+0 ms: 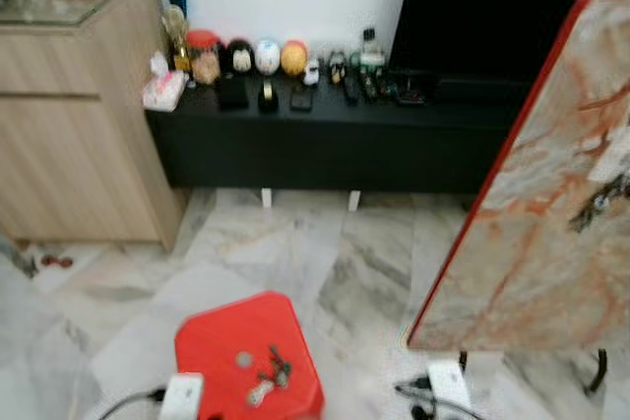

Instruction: Hang keys on a hook

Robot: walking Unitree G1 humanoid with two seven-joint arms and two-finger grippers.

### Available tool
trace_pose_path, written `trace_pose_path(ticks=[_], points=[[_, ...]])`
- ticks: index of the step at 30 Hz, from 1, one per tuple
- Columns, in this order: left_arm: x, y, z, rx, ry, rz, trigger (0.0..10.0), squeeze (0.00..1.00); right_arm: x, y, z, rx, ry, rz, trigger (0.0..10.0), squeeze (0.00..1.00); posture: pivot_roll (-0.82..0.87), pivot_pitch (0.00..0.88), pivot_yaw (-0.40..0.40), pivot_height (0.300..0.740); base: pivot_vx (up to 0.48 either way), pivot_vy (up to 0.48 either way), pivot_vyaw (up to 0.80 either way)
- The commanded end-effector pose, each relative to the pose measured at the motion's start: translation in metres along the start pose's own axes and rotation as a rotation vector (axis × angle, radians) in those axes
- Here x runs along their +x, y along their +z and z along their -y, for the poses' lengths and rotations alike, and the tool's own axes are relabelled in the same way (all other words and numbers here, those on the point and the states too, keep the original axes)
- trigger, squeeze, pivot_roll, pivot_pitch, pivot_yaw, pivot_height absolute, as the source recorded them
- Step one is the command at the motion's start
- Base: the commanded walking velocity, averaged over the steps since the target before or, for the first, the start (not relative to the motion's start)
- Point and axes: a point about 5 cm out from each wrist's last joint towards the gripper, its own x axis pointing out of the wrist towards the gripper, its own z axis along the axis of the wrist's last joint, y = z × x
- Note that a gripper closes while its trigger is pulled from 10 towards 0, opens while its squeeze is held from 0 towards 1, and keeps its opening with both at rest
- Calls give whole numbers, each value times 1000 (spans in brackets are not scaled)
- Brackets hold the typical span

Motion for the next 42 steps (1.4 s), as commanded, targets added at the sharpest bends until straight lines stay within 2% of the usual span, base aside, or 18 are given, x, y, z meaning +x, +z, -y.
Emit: trace_pose_path(ticks=[1,7,18,20,26,33,42], points=[[1,-1,9,3,-28,-4,10000,0,-2,-10,12,-7,-28,-18,10000,0,70,0,-45,740,0,0,800],[1,-1,9,1,-29,-3,10000,0,-4,-23,14,-3,-29,-34,10000,0,77,0,-44,740,0,0,800],[1,-2,9,8,-30,-10,10000,0,-5,-29,13,31,-7,-29,10000,0,76,0,-41,740,0,0,777],[1,-2,9,7,-30,-10,10000,0,-5,-29,13,61,-4,-20,10000,0,76,0,-42,740,0,0,0],[1,-1,9,-1,-28,-9,10000,0,-5,-24,12,64,6,-4,10000,0,74,0,-43,740,0,0,0],[1,-2,9,-13,-28,-12,10000,0,-3,-14,12,76,20,21,10000,0,75,0,-45,740,0,360,0],[1,-1,9,-15,-33,-9,10000,0,-3,-21,-3,73,37,5,10000,0,76,0,-45,740,0,336,0]])
